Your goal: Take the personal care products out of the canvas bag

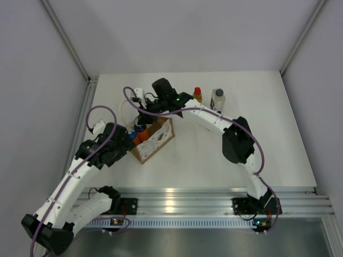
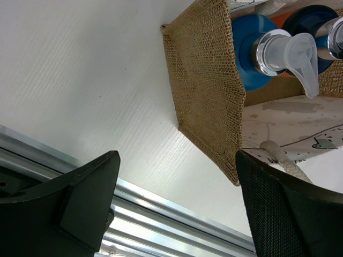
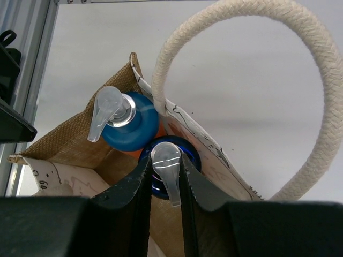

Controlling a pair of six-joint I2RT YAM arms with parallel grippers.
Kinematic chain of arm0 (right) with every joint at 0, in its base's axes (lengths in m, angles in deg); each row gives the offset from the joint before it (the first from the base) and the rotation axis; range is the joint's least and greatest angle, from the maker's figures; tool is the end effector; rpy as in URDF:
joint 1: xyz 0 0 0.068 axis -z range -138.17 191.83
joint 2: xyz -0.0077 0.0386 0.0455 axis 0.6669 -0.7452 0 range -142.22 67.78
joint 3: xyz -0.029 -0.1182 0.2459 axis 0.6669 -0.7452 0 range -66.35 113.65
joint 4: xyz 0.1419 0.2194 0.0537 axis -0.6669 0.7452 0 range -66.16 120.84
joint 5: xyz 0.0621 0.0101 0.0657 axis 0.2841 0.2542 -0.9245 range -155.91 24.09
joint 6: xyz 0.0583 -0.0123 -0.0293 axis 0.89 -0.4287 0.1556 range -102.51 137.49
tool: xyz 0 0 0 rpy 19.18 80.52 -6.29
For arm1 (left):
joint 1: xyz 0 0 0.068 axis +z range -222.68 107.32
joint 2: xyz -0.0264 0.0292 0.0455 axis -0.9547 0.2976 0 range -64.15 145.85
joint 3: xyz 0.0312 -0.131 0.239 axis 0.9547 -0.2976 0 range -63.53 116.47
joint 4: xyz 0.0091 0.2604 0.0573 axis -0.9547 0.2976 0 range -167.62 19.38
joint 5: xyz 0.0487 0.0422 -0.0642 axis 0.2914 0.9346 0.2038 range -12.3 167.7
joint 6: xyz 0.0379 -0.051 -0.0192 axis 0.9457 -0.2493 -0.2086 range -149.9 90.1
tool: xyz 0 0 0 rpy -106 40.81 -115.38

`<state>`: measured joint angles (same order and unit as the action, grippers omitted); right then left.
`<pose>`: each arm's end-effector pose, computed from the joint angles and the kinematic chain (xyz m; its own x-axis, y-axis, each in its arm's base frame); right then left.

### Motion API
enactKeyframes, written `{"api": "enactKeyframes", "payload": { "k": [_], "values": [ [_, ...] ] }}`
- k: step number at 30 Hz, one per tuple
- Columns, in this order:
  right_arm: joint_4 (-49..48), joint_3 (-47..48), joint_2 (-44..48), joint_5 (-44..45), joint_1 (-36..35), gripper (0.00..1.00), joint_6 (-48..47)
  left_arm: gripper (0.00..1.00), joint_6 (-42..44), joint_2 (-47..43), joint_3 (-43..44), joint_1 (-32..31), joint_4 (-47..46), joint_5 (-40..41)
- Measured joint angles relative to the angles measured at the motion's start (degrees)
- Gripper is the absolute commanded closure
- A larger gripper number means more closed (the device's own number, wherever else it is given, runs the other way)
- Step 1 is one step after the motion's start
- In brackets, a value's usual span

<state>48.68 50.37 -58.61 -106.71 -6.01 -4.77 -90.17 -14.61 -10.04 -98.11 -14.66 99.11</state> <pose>0.3293 0.4150 0.2798 -0.0025 -0.4300 -0.9028 -0.9978 -0.0582 0.0305 0.1500 -0.0501 0.2873 -0.5836 -0.6176 -0.5272 -0.5582 0.7767 -0.2919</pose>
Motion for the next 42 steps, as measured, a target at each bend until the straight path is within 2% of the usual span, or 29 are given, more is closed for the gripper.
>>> {"api": "enactKeyframes", "payload": {
  "k": [1,2,3,14,20,30,42],
  "values": [
    [-0.2,0.0,-0.02,-0.07,0.0,0.86,0.0,0.07,0.0,0.0,0.0,0.0,0.02,0.0],
    [-0.35,0.0,-0.07,-0.09,0.0,0.74,0.02,0.07,0.0,0.0,0.0,0.0,0.0,0.0],
    [-0.5,0.0,-0.13,-0.17,0.0,0.71,0.31,0.07,-0.02,0.0,0.0,0.0,0.0,0.0],
    [-2.56,-0.04,-0.24,-1.31,-0.04,0.75,2.64,0.07,-0.02,0.11,0.0,0.0,0.0,0.02],
    [-3.23,-0.9,-0.24,-1.27,-0.04,0.7,2.82,0.07,-0.02,0.22,0.0,0.0,0.0,0.02],
    [-6.56,-4.83,0.9,-1.05,-0.02,0.71,2.75,0.07,-0.02,0.22,0.0,0.0,0.0,0.02],
    [-6.43,-4.9,1.18,-0.09,0.0,0.66,3.3,0.07,-0.02,0.22,0.0,0.0,0.0,0.02]
  ]
}}
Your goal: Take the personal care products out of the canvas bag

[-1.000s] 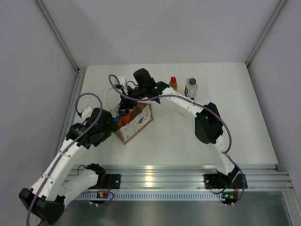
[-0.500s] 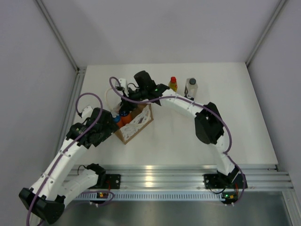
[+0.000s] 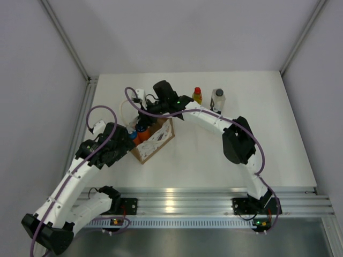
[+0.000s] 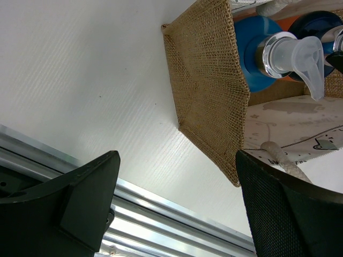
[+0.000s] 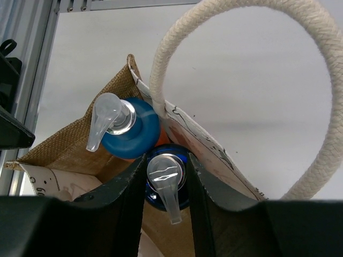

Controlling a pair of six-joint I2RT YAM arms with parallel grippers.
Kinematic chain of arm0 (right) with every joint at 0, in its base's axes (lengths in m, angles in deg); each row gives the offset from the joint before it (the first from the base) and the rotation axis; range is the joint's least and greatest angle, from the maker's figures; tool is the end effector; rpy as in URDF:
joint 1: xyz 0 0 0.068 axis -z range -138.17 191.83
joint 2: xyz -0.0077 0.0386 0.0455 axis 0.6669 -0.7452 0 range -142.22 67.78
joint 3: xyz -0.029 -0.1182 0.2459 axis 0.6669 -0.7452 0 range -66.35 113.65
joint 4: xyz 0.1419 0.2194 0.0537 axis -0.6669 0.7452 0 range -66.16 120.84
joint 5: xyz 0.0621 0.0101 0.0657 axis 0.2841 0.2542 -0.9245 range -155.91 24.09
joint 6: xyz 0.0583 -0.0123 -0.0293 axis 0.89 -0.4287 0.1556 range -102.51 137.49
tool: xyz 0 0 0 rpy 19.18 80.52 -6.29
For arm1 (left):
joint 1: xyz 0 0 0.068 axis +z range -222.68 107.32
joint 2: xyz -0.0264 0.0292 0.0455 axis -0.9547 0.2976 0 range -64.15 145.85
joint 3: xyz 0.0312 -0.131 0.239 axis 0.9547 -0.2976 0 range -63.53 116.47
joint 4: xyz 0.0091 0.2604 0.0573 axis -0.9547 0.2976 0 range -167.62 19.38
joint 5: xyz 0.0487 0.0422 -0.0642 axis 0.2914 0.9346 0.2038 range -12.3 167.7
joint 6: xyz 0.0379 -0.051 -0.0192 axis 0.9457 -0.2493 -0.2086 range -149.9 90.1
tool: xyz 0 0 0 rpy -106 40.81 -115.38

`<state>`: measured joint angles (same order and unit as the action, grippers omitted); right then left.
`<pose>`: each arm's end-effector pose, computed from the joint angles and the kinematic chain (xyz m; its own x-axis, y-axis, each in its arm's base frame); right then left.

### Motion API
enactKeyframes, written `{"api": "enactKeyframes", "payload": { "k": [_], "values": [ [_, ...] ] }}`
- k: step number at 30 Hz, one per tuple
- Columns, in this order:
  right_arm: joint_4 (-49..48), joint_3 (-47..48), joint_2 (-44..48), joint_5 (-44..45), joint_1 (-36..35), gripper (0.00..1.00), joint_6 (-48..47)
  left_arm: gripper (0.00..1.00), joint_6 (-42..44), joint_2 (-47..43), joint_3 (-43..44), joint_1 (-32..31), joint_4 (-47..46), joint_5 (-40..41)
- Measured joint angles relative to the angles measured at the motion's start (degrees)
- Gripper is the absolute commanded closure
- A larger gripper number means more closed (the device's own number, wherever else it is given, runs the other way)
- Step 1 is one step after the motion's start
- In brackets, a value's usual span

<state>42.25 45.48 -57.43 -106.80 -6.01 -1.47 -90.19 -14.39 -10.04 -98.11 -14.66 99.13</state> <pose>0.3286 0.4143 0.2709 -0.0310 -0.4003 -0.9159 -0.9981 -0.0370 0.0500 0.1506 -0.0504 0.2868 -0.5851 -0.6170 -0.5263 -0.5595 0.7769 -0.2887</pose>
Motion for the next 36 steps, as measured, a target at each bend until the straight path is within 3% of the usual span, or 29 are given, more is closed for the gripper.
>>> {"api": "enactKeyframes", "payload": {
  "k": [14,19,36],
  "values": [
    [0.04,0.04,0.44,0.02,0.13,0.75,0.11,0.07,0.0,0.0,0.0,0.0,0.0,0.02],
    [0.09,0.02,0.55,0.0,0.26,0.68,0.15,0.07,0.0,0.0,0.0,0.0,0.0,0.02],
    [0.13,-1.2,2.36,-0.61,0.46,0.73,0.0,0.06,-0.02,0.0,0.0,0.0,0.0,0.04]
  ]
}}
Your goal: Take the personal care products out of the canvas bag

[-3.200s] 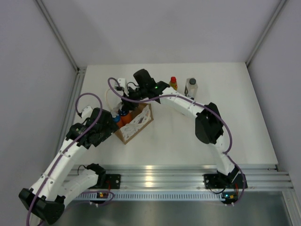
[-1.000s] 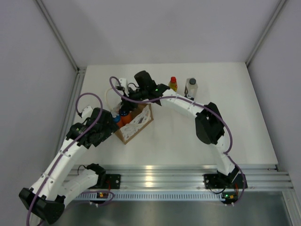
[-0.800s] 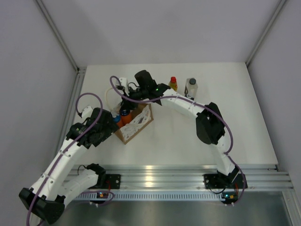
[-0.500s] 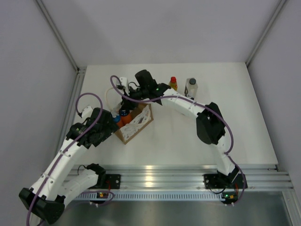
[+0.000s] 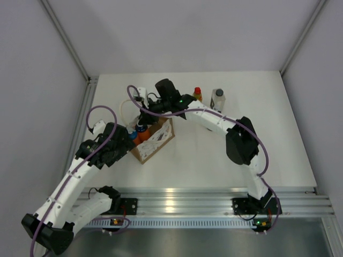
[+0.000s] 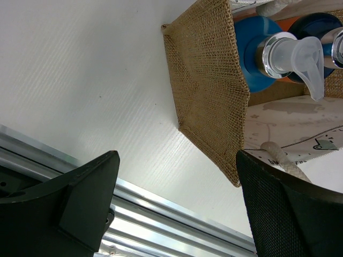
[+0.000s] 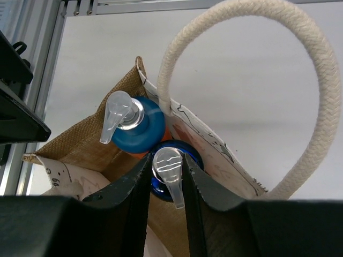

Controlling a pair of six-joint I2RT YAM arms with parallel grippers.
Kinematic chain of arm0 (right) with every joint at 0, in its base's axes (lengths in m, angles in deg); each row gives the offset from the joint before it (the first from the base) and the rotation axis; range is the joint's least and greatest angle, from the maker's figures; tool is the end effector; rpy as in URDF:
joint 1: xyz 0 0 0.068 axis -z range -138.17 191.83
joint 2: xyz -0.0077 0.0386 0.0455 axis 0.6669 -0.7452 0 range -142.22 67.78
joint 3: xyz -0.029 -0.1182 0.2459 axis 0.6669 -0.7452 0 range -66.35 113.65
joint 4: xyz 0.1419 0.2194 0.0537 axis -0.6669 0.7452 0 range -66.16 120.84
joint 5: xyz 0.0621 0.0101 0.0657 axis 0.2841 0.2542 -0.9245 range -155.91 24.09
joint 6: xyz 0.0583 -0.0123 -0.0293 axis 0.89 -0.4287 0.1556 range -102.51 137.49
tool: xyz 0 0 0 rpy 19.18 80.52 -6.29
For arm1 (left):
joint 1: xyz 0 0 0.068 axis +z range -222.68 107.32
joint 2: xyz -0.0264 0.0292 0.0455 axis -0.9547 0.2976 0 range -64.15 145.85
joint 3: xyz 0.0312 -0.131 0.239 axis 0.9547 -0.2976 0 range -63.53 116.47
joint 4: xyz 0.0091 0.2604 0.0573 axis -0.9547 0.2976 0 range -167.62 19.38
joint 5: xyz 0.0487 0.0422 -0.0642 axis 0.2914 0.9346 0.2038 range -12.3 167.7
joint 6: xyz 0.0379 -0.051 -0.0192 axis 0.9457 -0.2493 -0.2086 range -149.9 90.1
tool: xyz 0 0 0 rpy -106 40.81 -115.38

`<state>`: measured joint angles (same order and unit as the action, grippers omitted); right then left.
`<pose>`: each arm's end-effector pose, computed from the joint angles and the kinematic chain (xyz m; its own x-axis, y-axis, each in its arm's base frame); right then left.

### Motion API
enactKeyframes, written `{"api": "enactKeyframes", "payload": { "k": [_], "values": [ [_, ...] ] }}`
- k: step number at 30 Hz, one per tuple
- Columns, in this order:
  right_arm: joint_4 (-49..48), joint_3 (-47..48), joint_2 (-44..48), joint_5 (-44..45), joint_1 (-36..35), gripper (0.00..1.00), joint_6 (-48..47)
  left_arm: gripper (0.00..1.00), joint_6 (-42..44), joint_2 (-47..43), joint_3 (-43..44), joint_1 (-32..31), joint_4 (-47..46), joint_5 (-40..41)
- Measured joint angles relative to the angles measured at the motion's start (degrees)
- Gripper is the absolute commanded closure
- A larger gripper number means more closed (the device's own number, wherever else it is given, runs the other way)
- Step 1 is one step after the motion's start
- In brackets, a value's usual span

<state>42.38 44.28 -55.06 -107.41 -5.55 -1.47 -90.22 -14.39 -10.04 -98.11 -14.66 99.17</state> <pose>0.3259 0.4057 0.2842 -0.0231 -0.3846 -0.9228 -0.9984 -0.0389 0.0412 0.1506 -0.0503 0.2868 -0.5844 -0.6173 -0.5267 -0.5601 0.7765 -0.2887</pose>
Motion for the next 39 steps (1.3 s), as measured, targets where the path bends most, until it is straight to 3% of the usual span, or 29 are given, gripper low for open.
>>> {"api": "enactKeyframes", "payload": {
  "k": [39],
  "values": [
    [0.31,-1.09,-0.02,-0.42,0.02,0.72,0.17,0.05,0.0,0.0,-0.02,0.0,0.0,0.44]
  ]
}}
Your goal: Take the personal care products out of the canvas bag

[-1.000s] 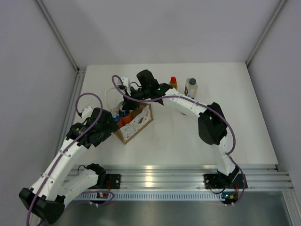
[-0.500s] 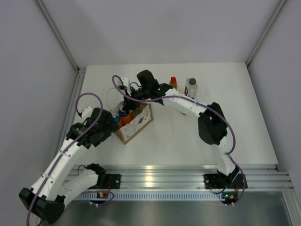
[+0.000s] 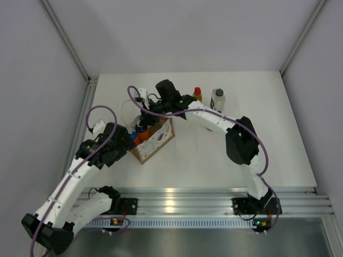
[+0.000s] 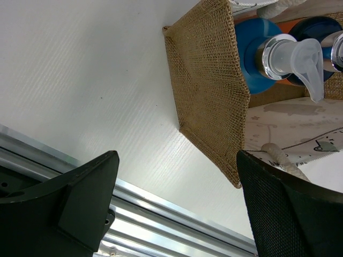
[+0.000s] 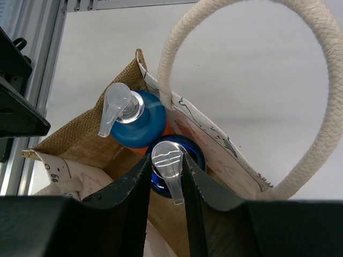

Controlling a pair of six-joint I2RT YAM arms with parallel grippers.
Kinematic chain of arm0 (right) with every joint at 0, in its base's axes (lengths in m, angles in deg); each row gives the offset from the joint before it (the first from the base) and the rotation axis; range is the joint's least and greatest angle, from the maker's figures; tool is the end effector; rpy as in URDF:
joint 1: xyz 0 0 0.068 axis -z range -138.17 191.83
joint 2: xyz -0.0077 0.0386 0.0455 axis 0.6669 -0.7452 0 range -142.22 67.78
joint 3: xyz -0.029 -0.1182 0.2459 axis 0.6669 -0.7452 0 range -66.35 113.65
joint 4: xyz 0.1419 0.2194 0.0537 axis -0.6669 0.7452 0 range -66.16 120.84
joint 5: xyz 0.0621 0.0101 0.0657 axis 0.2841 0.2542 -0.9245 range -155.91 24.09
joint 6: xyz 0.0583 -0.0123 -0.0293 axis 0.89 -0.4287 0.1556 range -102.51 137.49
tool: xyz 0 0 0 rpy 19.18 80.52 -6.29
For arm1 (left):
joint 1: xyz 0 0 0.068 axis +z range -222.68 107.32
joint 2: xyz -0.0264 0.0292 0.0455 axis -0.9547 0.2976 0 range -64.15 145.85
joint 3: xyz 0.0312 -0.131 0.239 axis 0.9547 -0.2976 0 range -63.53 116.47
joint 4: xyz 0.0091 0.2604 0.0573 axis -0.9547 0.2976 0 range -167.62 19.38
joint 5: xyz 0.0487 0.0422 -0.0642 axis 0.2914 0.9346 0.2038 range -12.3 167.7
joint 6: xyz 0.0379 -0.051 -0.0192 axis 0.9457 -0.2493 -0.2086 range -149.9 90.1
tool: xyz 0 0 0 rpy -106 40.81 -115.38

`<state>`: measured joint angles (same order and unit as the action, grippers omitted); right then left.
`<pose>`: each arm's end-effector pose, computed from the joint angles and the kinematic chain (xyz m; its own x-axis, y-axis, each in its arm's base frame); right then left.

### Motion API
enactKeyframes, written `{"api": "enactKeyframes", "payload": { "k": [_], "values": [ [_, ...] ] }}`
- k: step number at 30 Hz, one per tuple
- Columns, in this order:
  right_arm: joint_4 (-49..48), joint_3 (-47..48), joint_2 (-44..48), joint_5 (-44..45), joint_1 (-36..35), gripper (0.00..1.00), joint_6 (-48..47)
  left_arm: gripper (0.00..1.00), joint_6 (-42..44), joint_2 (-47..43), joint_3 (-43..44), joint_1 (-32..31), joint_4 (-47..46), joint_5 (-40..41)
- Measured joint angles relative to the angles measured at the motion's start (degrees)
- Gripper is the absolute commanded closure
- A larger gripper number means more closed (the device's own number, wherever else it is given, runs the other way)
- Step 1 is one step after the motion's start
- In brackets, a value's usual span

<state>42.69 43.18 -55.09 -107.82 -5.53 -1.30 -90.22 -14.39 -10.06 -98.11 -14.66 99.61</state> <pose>0.3248 0.4047 0.2768 -0.0420 -0.3995 -0.9158 -0.9970 -0.0426 0.0643 0.1507 -0.0499 0.2868 -0.5807 -0.6164 -0.5319 -0.5624 0.7761 -0.2854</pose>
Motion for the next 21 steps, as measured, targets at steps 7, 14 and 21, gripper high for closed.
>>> {"api": "enactKeyframes", "payload": {
  "k": [7,14,21],
  "values": [
    [-0.15,0.48,-0.48,-0.02,-0.15,0.72,0.17,0.05,0.0,0.0,0.0,0.0,0.0,0.0],
    [-0.44,1.22,-0.98,0.0,-0.37,0.8,0.46,0.05,0.02,0.0,0.0,0.0,0.0,0.02],
    [-0.48,1.25,-1.03,-0.02,-0.42,0.94,0.44,0.04,0.02,0.0,0.0,0.0,0.0,0.02]
  ]
}}
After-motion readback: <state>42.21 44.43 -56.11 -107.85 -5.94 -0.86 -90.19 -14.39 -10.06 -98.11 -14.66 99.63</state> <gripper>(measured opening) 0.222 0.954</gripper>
